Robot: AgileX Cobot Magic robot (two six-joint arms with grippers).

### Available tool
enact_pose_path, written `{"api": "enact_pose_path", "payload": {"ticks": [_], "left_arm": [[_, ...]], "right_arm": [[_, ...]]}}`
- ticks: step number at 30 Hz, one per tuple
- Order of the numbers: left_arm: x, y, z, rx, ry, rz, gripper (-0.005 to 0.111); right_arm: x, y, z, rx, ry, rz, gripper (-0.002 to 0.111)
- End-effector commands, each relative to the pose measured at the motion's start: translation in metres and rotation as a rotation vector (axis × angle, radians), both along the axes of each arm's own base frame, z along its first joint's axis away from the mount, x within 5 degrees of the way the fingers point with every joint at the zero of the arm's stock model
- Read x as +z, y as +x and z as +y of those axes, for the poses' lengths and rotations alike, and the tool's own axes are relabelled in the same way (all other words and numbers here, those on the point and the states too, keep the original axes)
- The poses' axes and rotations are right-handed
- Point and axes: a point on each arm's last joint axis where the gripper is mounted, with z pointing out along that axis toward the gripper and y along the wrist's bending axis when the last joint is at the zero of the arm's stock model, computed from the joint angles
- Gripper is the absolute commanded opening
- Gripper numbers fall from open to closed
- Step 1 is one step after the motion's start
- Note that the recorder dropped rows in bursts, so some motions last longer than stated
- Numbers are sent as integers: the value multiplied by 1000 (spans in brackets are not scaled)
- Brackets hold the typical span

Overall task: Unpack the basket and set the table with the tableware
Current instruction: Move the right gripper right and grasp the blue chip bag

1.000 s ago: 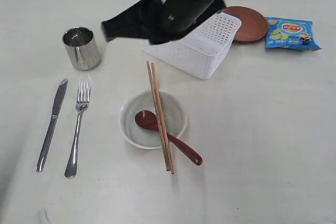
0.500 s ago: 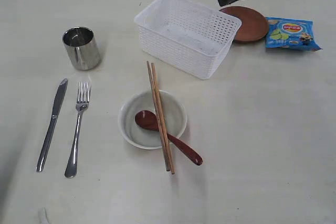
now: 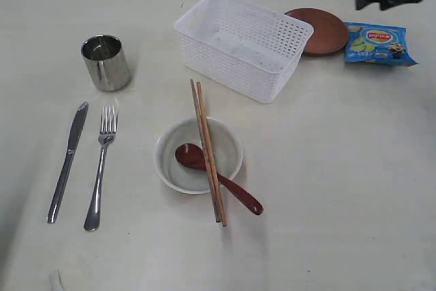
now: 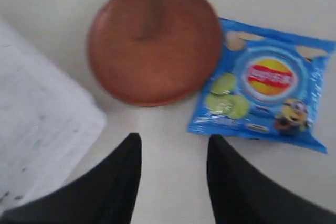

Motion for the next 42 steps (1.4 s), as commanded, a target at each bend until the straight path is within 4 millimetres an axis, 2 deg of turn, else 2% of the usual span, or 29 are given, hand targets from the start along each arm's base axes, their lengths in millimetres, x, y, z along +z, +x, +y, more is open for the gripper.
{"api": "enact_pose_path", "payload": {"ticks": [1,4,7,12,16,20,25,28,30,33,39,42], "left_arm": [[0,0,0,1,-5,-11,0],[0,0,0,1,-5,-11,0],[0,0,0,1,-5,-11,0],[0,0,0,1,-5,-11,0],[0,0,0,1,-5,-11,0],[0,0,0,1,-5,-11,0],[0,0,0,1,-5,-11,0],[0,0,0,1,-5,-11,0],[0,0,0,1,-5,-11,0],[0,0,0,1,-5,-11,0],[0,0,0,1,-5,-11,0],[0,0,0,1,-5,-11,0]], "right_arm": [[-34,14,-68,-220,174,70,40],[-59,17,-101,-284,341,105,40],[-79,19,-123,-278,503,101,40],[-96,27,-144,-273,598,100,40],[-93,42,-148,-217,613,102,40],[-81,58,-153,-138,602,108,40],[-68,73,-170,-169,561,135,40],[-60,74,-189,-216,570,144,40],[-61,73,-198,-245,602,148,40],[-71,71,-201,-268,673,173,40],[-114,73,-187,-245,745,314,40],[-122,74,-184,-231,746,324,40]]}}
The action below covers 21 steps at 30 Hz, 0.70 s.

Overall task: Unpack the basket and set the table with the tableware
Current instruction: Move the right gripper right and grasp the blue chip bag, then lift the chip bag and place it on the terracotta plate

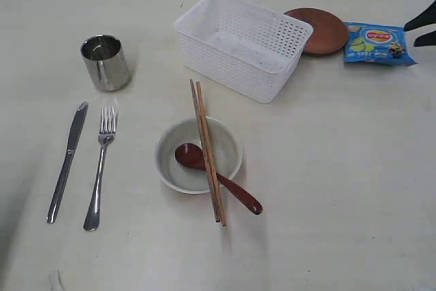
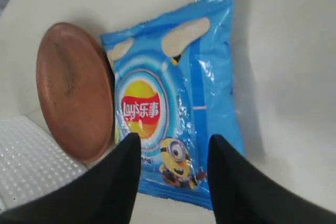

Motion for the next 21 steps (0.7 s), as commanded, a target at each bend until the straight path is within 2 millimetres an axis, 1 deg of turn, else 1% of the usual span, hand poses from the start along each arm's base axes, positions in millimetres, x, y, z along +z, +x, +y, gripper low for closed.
{"api": "enact_pose_path", "payload": {"ticks": [1,5,6,12,16,19,21], "left_arm": [[0,0,0,1,-5,-11,0],[0,0,0,1,-5,-11,0],[0,0,0,1,-5,-11,0],[0,0,0,1,-5,-11,0],[0,0,0,1,-5,-11,0],[0,0,0,1,-5,-11,0],[0,0,0,1,-5,-11,0]], "right_arm": [[-8,2,6,23,16,6,43],[-14,4,4,21,-6,6,60],[-14,4,4,24,-10,7,62],[-14,6,2,10,-23,-8,62],[-26,8,3,-5,-18,2,62],[-43,8,3,-20,8,27,62],[-50,9,5,-39,45,31,61]]}}
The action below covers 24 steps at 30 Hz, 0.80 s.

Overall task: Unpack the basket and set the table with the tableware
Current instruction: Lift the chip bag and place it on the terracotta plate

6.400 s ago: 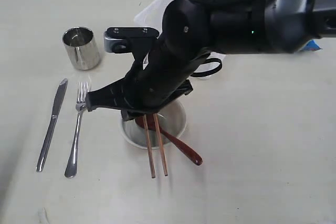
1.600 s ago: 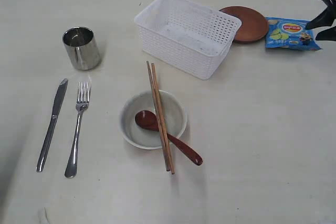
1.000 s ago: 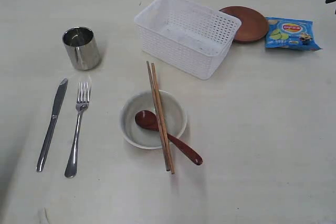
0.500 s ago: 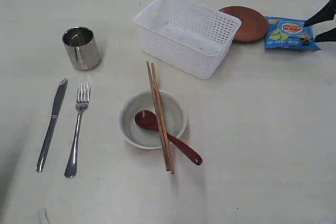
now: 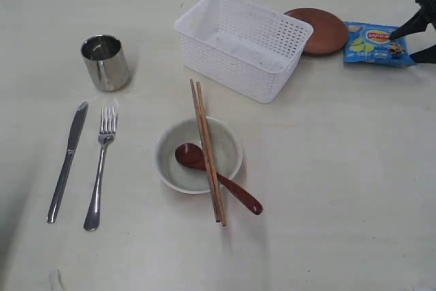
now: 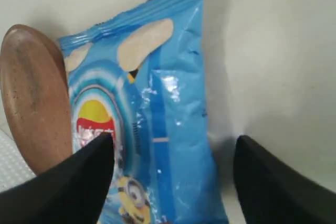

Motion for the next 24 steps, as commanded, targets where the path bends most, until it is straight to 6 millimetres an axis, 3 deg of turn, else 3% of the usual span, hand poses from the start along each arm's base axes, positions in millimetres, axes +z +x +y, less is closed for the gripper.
{"api": "enact_pose_path", "payload": {"ticks": [1,4,8,12,18,20,24], "left_arm": [[0,0,0,1,-5,-11,0],[0,0,0,1,-5,-11,0],[0,0,0,1,-5,-11,0],[0,0,0,1,-5,-11,0],[0,0,0,1,-5,-11,0],[0,0,0,1,-5,-11,0],[0,0,0,1,-5,-11,0]], "right_arm": [[-14,4,2,-30,55,-8,59],[-13,7,3,-44,81,-26,39],[-3,11,1,-2,73,-63,2],[18,15,-1,35,86,-97,0],[72,23,-3,18,93,-240,-1],[88,28,7,9,163,-315,-1],[84,43,69,150,180,-321,-1]]}}
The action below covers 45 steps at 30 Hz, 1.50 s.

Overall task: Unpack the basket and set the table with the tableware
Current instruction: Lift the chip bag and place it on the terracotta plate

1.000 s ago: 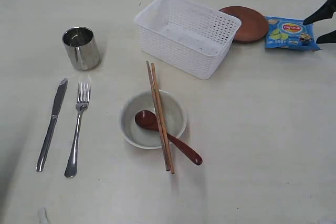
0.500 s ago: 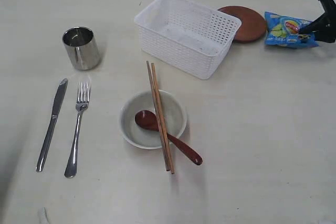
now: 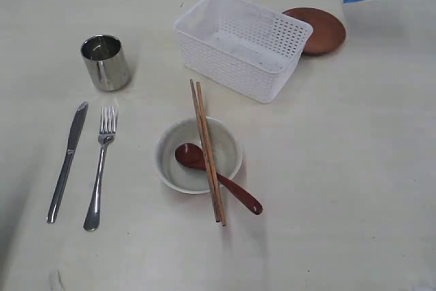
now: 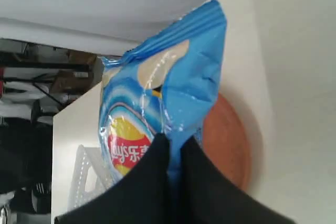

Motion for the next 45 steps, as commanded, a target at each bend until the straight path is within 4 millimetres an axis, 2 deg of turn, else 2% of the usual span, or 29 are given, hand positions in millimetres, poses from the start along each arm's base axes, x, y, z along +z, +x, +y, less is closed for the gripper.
{"api": "enact_pose_path", "payload": {"ticks": [1,3,5,11,19,26,28,34,37,41,45], "left_arm": [[0,0,0,1,-5,-11,0],[0,0,0,1,-5,-11,0],[0,0,0,1,-5,-11,0],[0,0,0,1,-5,-11,0],[0,0,0,1,-5,-11,0],[0,0,0,1,-5,-11,0],[0,0,0,1,-5,-11,0],[0,0,0,1,-5,-11,0],[0,0,0,1,-5,-11,0],[0,0,0,1,-5,-11,0],[0,0,0,1,-5,-11,0]], "right_arm": [[-9,11,65,158,-25,4,-1],[-20,18,96,193,-149,-1,-1],[-24,21,106,219,-242,-9,-1],[-25,22,100,200,-263,0,-1],[-52,20,101,219,-210,95,-1],[-52,20,94,197,-206,101,0],[-52,20,93,197,-205,103,7],[-51,19,94,190,-194,116,51],[-51,19,93,193,-192,119,53],[-32,20,88,204,-97,88,53],[11,27,75,159,-70,-42,53]]}}
